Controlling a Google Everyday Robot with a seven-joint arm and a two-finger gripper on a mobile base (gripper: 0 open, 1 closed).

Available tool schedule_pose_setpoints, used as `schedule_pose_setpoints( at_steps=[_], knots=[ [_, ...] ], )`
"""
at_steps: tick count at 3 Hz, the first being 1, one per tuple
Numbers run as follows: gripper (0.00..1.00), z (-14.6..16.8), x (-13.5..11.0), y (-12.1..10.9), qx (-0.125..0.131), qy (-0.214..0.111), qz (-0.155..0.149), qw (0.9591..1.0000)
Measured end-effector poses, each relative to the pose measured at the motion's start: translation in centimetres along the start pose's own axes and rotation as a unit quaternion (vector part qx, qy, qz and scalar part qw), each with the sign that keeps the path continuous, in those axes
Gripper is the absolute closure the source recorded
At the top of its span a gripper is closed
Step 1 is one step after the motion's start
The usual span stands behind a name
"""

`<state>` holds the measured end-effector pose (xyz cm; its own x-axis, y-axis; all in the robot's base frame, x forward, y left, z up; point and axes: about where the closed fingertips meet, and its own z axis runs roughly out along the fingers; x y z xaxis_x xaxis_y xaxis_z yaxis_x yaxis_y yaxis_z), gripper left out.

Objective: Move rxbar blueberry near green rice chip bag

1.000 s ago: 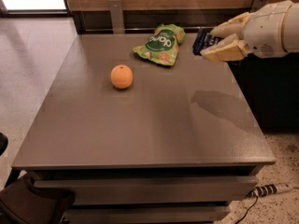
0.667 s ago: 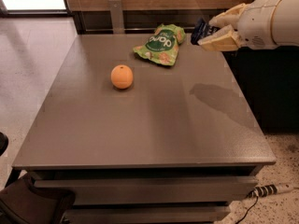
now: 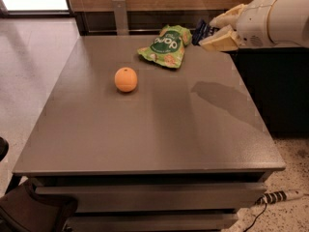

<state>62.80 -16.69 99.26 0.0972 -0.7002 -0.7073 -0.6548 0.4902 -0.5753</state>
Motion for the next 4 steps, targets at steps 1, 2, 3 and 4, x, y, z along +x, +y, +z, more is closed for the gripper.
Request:
schedule_pose_setpoints(
  at_steps=[1,2,3,4],
  knots=[
    [1.0,4.9,3.2,-2.5,-0.002,0.036,0.004,0.9993],
    [1.0,7.2,5.0,-3.5,-0.007,0.061,0.006,0.9981],
    [1.0,9.7,7.3,-3.5,-0.032,0.092,0.015,0.9951],
    [1.0,12.4,9.8,-2.8,-0.067,0.11,0.034,0.9911]
  ],
)
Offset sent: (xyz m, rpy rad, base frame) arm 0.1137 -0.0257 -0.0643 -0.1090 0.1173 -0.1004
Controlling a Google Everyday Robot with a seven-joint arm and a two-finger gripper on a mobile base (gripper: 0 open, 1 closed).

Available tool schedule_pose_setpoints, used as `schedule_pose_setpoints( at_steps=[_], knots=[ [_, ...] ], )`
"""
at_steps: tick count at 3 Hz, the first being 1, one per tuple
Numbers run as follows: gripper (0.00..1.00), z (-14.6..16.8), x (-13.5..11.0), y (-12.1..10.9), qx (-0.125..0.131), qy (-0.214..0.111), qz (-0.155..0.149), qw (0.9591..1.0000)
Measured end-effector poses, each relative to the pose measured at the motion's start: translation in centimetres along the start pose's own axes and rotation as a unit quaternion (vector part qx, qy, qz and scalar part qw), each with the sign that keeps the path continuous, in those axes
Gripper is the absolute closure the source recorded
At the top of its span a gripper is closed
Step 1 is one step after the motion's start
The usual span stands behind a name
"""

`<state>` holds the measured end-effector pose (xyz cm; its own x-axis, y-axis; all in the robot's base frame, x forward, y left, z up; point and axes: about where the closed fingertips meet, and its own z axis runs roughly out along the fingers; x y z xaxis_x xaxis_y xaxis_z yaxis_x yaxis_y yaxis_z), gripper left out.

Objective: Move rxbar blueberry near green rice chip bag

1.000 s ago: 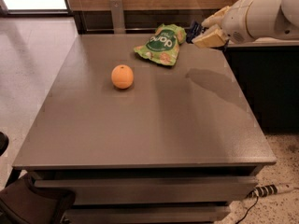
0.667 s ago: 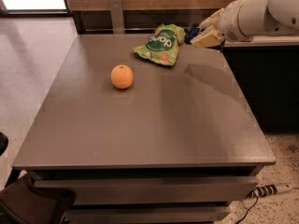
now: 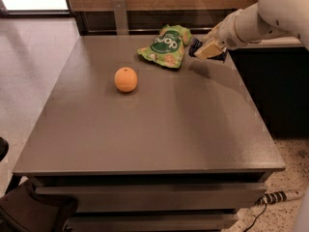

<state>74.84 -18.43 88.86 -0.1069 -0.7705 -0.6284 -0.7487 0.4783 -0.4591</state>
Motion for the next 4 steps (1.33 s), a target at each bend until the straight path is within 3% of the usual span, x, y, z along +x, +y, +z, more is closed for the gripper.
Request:
schedule_pose_setpoints(
  at_steps=[1,2,3,4],
  knots=[
    [0.98,3.61,1.3,0.79,-0.036,-0.006,0.023,0.9991],
    [0.75,3.48,1.13,0.89,-0.034,-0.005,0.02,0.9992],
    [0.43,3.86,1.09,1.15,-0.038,-0.005,0.02,0.9991],
    [0.2,4.08,1.06,1.3,-0.04,-0.005,0.02,0.999]
  ],
)
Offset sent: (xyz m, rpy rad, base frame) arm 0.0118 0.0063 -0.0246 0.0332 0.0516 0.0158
